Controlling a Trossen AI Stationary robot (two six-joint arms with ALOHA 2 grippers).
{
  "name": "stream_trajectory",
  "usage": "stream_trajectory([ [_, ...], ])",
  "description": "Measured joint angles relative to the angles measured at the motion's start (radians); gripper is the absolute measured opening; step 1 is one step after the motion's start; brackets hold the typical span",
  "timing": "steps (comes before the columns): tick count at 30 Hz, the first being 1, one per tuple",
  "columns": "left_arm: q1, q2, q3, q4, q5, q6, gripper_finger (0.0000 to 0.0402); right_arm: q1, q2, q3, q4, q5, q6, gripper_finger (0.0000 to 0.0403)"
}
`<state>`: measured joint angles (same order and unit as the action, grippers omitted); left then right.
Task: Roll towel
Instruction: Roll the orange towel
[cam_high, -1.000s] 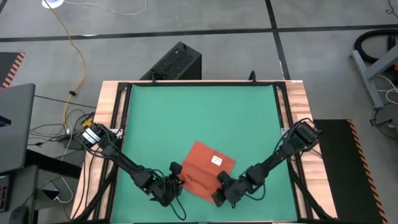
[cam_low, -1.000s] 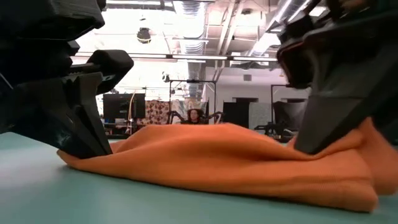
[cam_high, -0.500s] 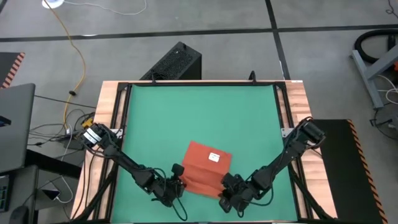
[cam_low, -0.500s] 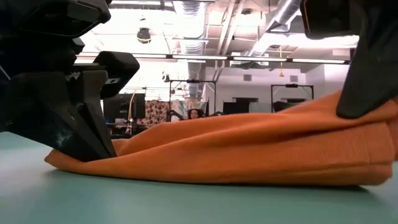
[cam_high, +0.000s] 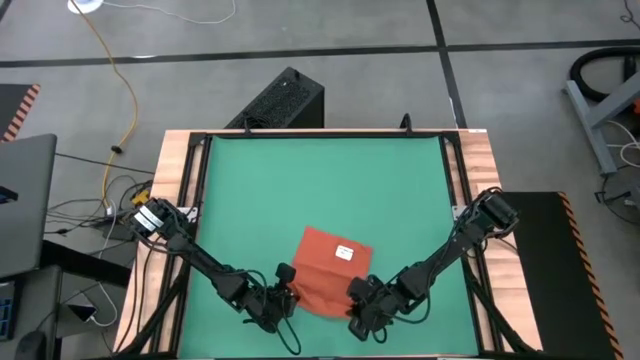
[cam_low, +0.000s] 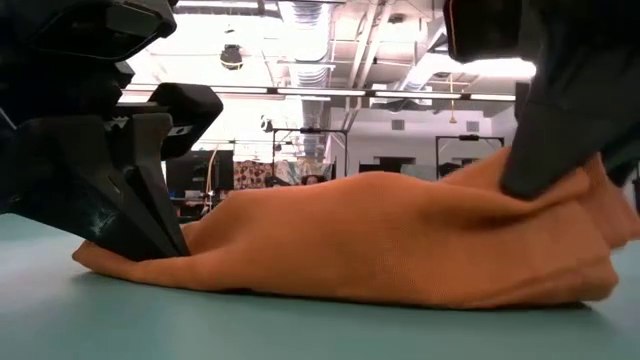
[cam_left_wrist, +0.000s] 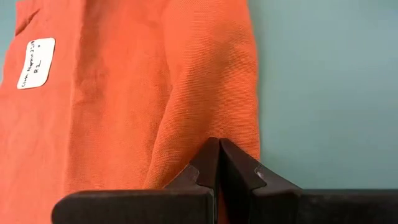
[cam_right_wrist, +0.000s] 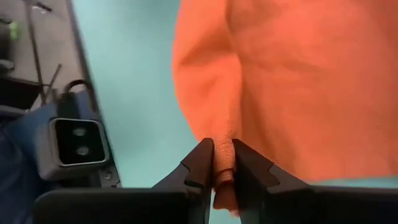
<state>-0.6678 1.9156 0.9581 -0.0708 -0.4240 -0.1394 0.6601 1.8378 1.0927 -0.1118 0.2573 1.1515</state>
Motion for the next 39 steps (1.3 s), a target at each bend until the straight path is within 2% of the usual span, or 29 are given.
stream_trajectory([
  [4, 0.000, 0.000, 0.001, -0.008, -0.001, -0.015, 0.0000, 0.003, 0.000, 0.000, 0.054, 0.000, -0.051, 0.0103],
  [11, 0.000, 0.000, 0.001, -0.011, -0.005, -0.026, 0.0000, 0.040, 0.000, 0.000, 0.057, 0.002, -0.054, 0.0194],
  [14, 0.000, 0.000, 0.001, -0.012, -0.007, -0.027, 0.0000, 0.041, -0.002, 0.000, 0.011, 0.013, -0.045, 0.0205],
  [20, 0.000, -0.002, 0.001, -0.014, -0.006, -0.033, 0.0000, 0.042, -0.042, 0.000, 0.039, 0.040, -0.087, 0.0185],
  [26, 0.012, -0.006, 0.001, -0.012, 0.002, -0.040, 0.0000, 0.072, -0.043, 0.034, 0.054, 0.134, -0.141, 0.0157],
  [30, 0.025, -0.007, 0.001, -0.018, 0.022, -0.049, 0.0000, 0.071, 0.006, 0.086, 0.050, 0.128, -0.193, 0.0125],
  [36, 0.031, -0.007, 0.001, -0.023, 0.032, -0.059, 0.0000, 0.056, 0.100, 0.169, 0.032, 0.025, -0.229, 0.0072],
  [39, 0.031, -0.007, 0.001, -0.024, 0.040, -0.060, 0.0000, 0.051, 0.127, 0.190, -0.022, 0.015, -0.228, 0.0059],
])
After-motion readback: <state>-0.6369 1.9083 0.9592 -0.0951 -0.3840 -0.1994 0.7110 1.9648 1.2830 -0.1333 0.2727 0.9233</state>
